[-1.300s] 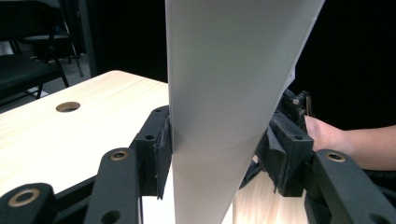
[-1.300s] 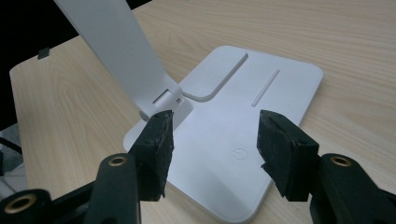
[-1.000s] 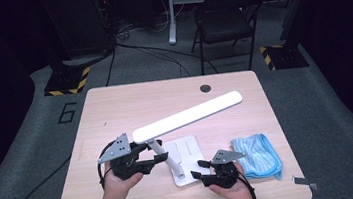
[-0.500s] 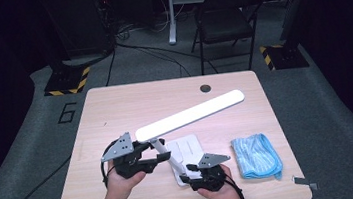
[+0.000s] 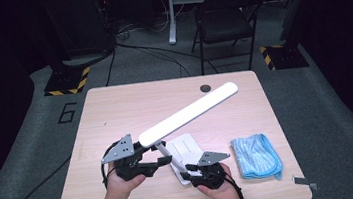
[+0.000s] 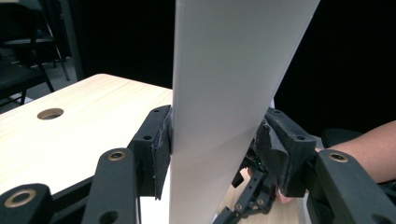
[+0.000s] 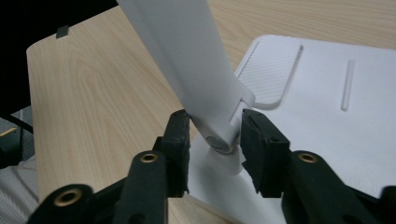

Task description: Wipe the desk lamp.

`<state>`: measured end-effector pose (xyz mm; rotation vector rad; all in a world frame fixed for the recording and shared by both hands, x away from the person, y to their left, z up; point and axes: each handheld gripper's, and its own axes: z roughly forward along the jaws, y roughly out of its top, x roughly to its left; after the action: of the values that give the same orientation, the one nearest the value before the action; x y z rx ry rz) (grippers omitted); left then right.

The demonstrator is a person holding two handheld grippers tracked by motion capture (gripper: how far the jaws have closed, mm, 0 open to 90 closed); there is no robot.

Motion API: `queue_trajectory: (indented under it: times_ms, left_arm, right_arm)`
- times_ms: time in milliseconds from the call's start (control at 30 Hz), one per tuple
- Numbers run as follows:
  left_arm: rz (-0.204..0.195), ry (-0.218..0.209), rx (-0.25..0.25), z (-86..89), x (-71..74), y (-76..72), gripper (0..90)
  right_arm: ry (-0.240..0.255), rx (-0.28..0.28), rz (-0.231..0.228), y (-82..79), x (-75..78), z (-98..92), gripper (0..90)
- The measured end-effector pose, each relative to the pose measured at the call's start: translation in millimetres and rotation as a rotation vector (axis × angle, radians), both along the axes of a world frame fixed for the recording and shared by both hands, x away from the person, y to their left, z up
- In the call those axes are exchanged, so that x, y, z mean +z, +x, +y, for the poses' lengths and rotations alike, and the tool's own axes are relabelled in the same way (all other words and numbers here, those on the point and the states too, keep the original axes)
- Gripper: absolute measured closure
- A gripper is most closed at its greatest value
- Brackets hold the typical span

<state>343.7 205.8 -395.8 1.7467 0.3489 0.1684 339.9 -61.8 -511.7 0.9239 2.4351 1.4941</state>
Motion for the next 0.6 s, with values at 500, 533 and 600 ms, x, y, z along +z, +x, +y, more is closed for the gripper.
queue_trajectory:
  times_ms: [500,533,600]
  left_arm:
    - [-0.013,0.006,-0.031,-6.4,0.1,-3.0,51.2]
    - [-0.018,0.008,-0.036,-7.1,0.2,-3.0,53.2]
    - [-0.009,0.006,-0.050,-10.2,0.2,-4.1,55.8]
  right_arm:
    - [0.020,-0.026,0.015,5.8,-1.6,-10.8,65.0]
    - [0.017,-0.035,0.018,6.1,-1.8,-12.3,65.2]
    - [0.031,-0.045,0.030,7.2,-3.0,-14.6,66.1]
